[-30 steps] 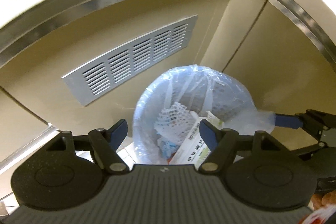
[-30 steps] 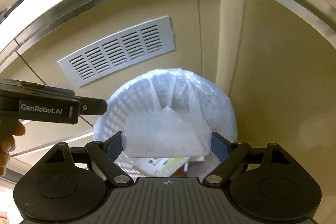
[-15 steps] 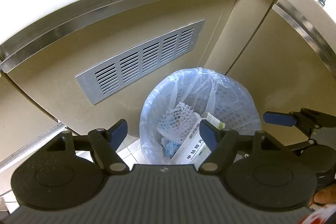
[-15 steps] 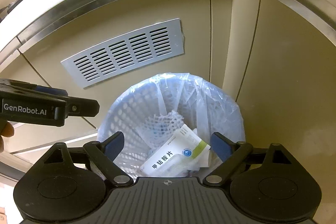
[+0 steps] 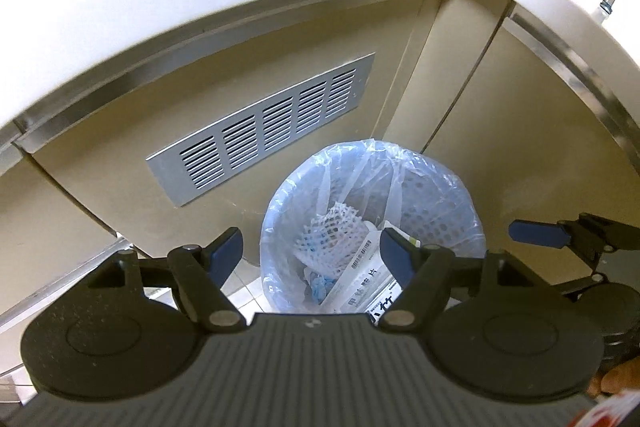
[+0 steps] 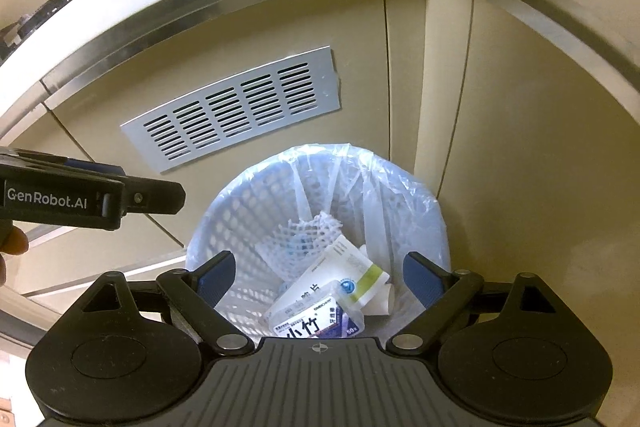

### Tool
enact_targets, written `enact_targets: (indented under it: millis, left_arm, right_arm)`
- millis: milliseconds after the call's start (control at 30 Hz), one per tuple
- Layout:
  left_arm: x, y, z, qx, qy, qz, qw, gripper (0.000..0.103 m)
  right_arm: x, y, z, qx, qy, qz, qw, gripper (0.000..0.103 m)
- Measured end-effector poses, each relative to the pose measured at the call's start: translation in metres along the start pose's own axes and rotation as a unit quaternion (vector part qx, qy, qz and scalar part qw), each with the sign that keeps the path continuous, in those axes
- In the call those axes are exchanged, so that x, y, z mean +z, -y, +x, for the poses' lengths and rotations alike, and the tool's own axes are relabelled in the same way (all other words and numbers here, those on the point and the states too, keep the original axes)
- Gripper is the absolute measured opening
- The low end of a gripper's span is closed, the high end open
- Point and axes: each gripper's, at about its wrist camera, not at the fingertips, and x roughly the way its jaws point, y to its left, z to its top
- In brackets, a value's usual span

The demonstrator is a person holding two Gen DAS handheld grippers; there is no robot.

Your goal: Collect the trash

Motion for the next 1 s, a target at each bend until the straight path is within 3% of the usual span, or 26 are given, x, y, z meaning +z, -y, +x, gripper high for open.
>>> enact_targets:
  millis: [467,800,1000]
  left_arm:
    - [-0.010,0.019,-0.102,0.014,0.035,0.024,0.9990,0.074]
    - [-0.020,0.015,-0.170,-0.012,0.055,0.059,0.9967,0.074]
    - [-0.030,-0.001,-0.209,-0.037,0.070,0.105,0.9913,0.074]
  right_arm:
    - [-0.003,-0.008,-0.109,-0.015,0.024,0.046,0.999,0.090]
    - [-0.009,-0.051,-0.183,-0.039,0.062,0.079,0.994,0.090]
    - [-0.021,-0.095,-0.218,-0.074,0.095,0.119,0.986,0.090]
